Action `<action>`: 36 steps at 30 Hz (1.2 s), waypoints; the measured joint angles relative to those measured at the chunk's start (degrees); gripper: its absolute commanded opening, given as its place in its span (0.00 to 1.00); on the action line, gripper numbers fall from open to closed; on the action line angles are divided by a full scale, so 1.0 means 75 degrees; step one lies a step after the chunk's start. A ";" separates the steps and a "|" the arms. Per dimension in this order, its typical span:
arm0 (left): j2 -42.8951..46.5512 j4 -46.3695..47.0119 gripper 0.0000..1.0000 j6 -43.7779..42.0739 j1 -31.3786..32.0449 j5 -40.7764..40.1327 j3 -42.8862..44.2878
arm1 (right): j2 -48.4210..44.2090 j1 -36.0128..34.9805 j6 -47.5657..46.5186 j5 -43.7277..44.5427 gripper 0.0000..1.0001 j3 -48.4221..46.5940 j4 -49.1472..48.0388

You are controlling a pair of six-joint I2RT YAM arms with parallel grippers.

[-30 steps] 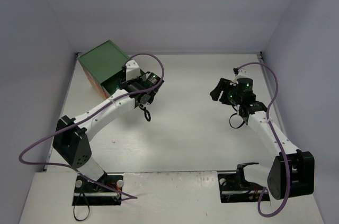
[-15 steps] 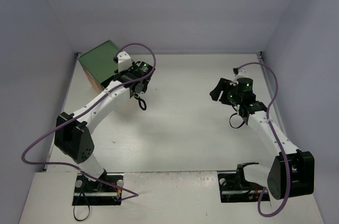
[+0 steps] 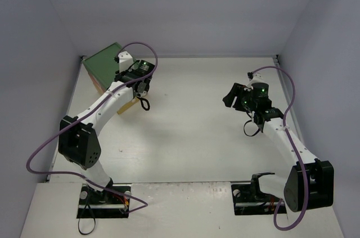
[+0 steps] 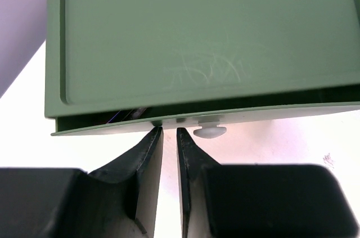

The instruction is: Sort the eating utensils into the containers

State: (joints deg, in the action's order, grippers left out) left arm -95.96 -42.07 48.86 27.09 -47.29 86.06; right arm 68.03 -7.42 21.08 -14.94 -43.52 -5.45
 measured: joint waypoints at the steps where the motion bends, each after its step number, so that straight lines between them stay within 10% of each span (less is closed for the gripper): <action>1: -0.0007 0.0040 0.14 -0.0060 -0.0049 0.0026 0.0000 | 0.0000 0.0000 0.0000 0.0000 0.60 0.0002 0.0000; 9: -0.0088 0.0171 0.15 -0.0461 -0.0369 0.0307 0.0114 | 0.0000 0.0030 -0.0023 -0.0003 0.61 0.0005 0.0000; 20: 0.0338 0.0267 0.42 -0.0985 -0.0419 0.0819 0.0114 | -0.0356 0.0101 -0.0111 0.0019 0.66 -0.0003 0.0124; 36: 0.5898 0.0489 0.69 -0.4454 -0.0480 0.1796 -0.1312 | -0.2070 0.0137 -0.0298 0.1059 0.84 -0.0879 0.1142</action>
State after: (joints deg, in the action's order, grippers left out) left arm -51.72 -38.41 15.45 23.49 -33.82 76.22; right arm 52.50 -6.39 18.85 -7.00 -50.11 3.11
